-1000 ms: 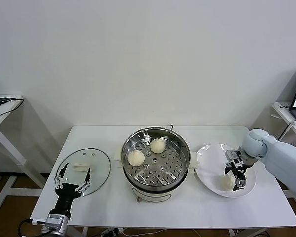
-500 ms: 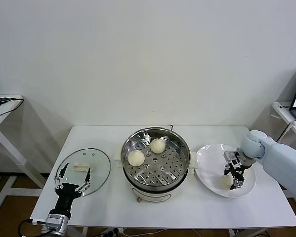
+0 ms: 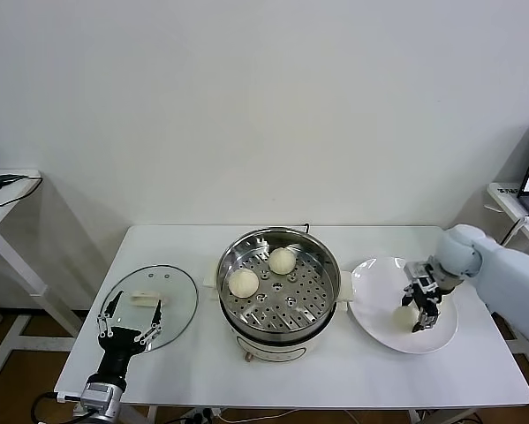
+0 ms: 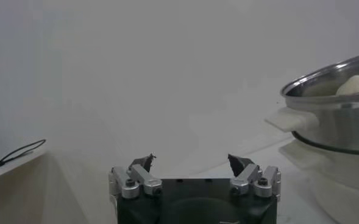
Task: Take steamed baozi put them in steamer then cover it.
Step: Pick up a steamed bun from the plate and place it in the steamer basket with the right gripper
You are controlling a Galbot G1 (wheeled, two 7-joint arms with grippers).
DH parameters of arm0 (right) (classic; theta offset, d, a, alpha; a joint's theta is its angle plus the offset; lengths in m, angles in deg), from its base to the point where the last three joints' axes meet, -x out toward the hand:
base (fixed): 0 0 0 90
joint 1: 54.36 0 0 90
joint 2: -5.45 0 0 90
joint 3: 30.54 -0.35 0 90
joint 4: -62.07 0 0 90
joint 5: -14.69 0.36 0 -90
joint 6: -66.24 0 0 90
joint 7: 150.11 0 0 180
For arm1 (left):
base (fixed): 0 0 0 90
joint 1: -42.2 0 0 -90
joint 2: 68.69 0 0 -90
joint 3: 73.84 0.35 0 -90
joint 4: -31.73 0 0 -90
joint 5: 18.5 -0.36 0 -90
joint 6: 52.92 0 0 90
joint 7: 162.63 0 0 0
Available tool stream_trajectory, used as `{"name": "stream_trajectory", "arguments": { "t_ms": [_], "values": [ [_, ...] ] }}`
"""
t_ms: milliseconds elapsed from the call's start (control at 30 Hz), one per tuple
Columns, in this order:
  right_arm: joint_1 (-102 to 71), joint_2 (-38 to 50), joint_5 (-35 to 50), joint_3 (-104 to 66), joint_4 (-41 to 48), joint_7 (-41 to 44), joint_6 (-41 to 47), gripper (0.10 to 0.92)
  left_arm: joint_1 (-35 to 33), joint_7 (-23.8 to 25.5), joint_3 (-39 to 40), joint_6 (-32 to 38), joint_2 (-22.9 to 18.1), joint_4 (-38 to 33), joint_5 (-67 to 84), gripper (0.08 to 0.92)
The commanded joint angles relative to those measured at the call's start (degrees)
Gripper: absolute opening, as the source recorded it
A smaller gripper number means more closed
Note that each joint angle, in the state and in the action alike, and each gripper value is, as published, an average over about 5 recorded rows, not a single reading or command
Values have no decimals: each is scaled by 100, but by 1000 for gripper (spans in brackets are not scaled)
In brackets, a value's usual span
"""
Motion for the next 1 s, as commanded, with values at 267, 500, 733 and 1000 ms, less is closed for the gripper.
{"name": "stream_trajectory", "arguments": {
  "t_ms": [267,500,733,1000],
  "values": [
    [3991,-46,1425,2174,-1042,219,-416,675,-25,3,5,6,18,-17,-21,823],
    [4793,-811,1476,2708,-1519,146,-1136,663,-34,30,-36,7,41,-26,-12,823],
    [4913,-1803,1357,3069,-1681,-87,-2075,653,-19,51,-89,5,63,-8,23,823],
    [4615,-2804,853,3332,-1450,-568,-3209,653,20,76,-158,19,93,41,72,823]
  ]
}}
